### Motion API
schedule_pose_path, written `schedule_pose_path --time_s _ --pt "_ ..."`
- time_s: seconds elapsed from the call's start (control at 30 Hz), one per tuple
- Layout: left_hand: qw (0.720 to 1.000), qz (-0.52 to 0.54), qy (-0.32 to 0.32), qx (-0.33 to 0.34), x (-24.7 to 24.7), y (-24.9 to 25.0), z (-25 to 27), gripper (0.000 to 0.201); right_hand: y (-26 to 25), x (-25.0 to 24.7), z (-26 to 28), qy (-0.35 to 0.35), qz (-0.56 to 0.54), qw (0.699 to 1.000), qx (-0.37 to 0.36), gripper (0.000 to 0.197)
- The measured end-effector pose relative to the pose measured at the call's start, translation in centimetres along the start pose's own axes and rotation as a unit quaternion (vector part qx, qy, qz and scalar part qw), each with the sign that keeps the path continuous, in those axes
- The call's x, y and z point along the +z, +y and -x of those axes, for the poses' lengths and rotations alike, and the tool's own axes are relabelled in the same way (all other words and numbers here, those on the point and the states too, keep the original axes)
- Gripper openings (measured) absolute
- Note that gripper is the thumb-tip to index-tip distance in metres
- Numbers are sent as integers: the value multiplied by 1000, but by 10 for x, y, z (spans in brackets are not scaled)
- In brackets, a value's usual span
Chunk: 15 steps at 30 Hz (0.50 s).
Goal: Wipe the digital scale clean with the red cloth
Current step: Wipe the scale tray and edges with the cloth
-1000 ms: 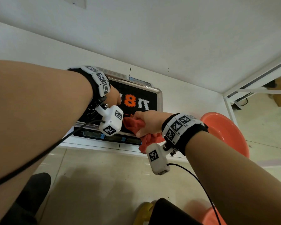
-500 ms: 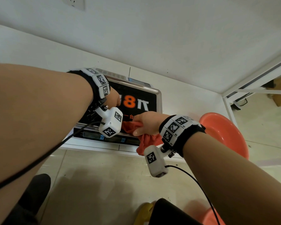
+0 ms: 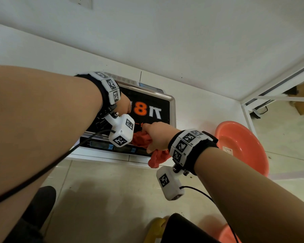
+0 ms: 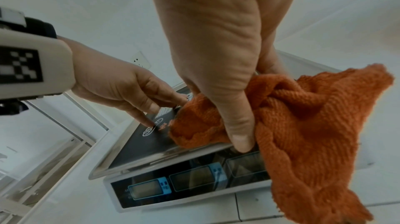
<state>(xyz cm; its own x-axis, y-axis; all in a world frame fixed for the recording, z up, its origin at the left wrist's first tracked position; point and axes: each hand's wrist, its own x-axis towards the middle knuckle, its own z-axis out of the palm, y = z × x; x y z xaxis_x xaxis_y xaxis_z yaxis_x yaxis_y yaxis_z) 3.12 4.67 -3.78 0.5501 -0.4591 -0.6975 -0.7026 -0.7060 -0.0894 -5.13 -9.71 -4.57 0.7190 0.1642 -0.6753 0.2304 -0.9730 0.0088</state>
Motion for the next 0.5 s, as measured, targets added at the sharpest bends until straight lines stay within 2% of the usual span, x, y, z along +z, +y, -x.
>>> schedule_pose_path --time_s 0.13,0.23,0.4,0.5 --pt "1000 13 8 -14 -2 3 2 47 -1 2 -1 5 3 1000 1 56" --pt "1000 -6 16 1 -1 3 0 46 -4 1 -4 1 22 1000 -5 45" --pt "1000 -3 23 13 3 3 -1 45 -6 0 -7 5 36 999 -25 35" --pt "1000 20 19 -3 0 3 2 46 -6 0 -8 3 40 998 -38 26"
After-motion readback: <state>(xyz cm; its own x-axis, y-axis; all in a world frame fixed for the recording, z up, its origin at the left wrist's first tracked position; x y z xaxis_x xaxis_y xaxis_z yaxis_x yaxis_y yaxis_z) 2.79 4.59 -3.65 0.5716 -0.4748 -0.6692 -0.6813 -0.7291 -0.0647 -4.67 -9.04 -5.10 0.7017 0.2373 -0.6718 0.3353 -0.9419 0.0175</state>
